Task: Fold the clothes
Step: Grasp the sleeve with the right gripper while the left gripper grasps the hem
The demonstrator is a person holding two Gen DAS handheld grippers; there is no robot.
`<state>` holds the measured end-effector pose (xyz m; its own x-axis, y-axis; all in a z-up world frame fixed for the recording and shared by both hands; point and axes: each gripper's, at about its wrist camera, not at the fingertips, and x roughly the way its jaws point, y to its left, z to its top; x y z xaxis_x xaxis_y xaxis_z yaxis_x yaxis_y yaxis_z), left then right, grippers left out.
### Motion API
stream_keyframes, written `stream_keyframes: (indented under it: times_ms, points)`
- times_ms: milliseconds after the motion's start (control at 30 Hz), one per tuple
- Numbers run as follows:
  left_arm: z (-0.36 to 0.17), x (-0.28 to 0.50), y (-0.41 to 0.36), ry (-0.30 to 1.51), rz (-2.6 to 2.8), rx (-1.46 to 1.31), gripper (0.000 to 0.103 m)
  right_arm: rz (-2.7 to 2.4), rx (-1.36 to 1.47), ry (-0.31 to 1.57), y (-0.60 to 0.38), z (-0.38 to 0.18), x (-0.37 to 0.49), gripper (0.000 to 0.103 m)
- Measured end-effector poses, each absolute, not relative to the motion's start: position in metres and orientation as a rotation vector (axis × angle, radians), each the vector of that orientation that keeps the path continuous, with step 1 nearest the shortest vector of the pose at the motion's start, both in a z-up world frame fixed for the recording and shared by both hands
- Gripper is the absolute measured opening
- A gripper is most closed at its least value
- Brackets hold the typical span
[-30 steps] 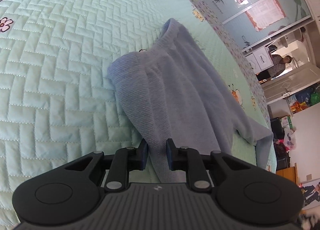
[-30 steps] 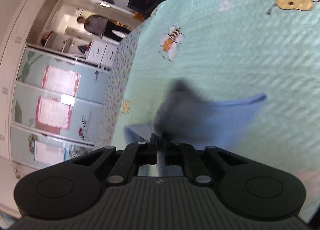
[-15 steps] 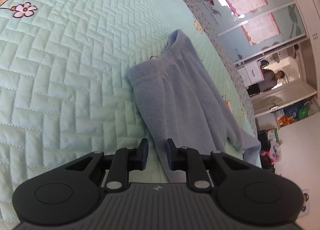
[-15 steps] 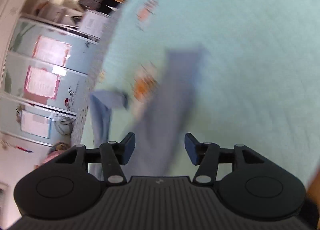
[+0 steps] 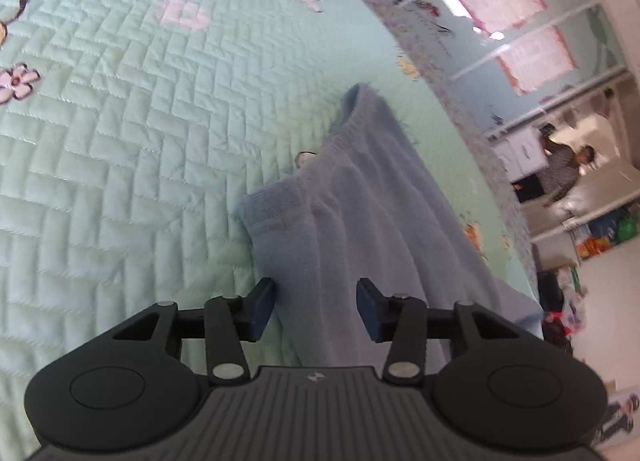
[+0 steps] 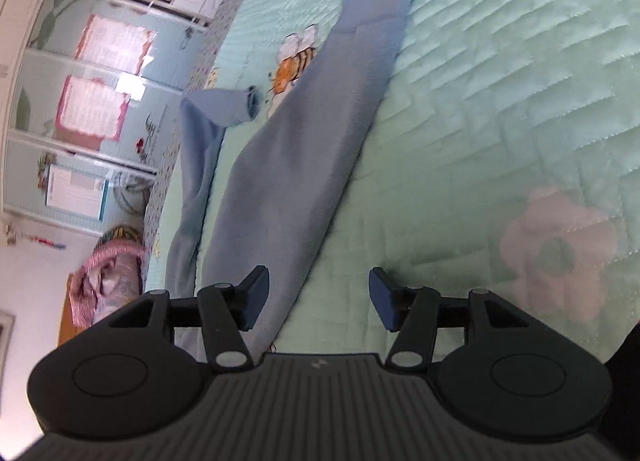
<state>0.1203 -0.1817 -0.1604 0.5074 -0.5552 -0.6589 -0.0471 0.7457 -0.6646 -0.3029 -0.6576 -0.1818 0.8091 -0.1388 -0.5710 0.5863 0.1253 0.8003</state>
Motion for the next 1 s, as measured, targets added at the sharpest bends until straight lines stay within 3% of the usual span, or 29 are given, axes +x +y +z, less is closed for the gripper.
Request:
stream_keyframes:
  times_ms: [100,133,167,533,567,600,633,667,867,1000]
  points:
    - [-0.171,0.127,-0.182,1.020,-0.301,-0.713,0.044,-0.573,1.363,0.373,-0.664,-0.182,-0.303,0.063]
    - [-0.171,0.125,-0.181,1.013,-0.302,-0.710,0.030,-0.581,1.367,0.364,-0.667,-0.183,-0.303,0.063]
    - [-0.171,0.124,-0.180,1.006,-0.304,-0.707,0.003,-0.588,1.375,0.351,-0.669,-0.185,-0.303,0.063]
    - [-0.138,0.082,-0.149,0.908,-0.420,-0.690,0.003,-0.602,1.424,0.266,-0.699,-0.198,-0.284,0.061]
    - [-0.140,0.082,-0.150,0.920,-0.418,-0.685,0.003,-0.601,1.427,0.262,-0.701,-0.200,-0.281,0.057]
    - [-0.143,0.083,-0.150,0.932,-0.416,-0.680,0.003,-0.599,1.431,0.265,-0.704,-0.202,-0.277,0.040]
    - [-0.146,0.084,-0.151,0.943,-0.411,-0.686,0.003,-0.599,1.442,0.282,-0.707,-0.205,-0.274,0.010]
    - [-0.145,0.082,-0.151,0.943,-0.404,-0.692,0.003,-0.614,1.455,0.307,-0.710,-0.208,-0.271,0.004]
    - [-0.092,0.049,-0.131,0.824,-0.504,-0.743,0.003,-0.589,1.330,0.226,-0.698,-0.161,-0.299,0.004]
    - [-0.104,0.037,-0.118,0.851,-0.491,-0.733,0.003,-0.596,1.216,0.265,-0.691,-0.146,-0.317,0.004]
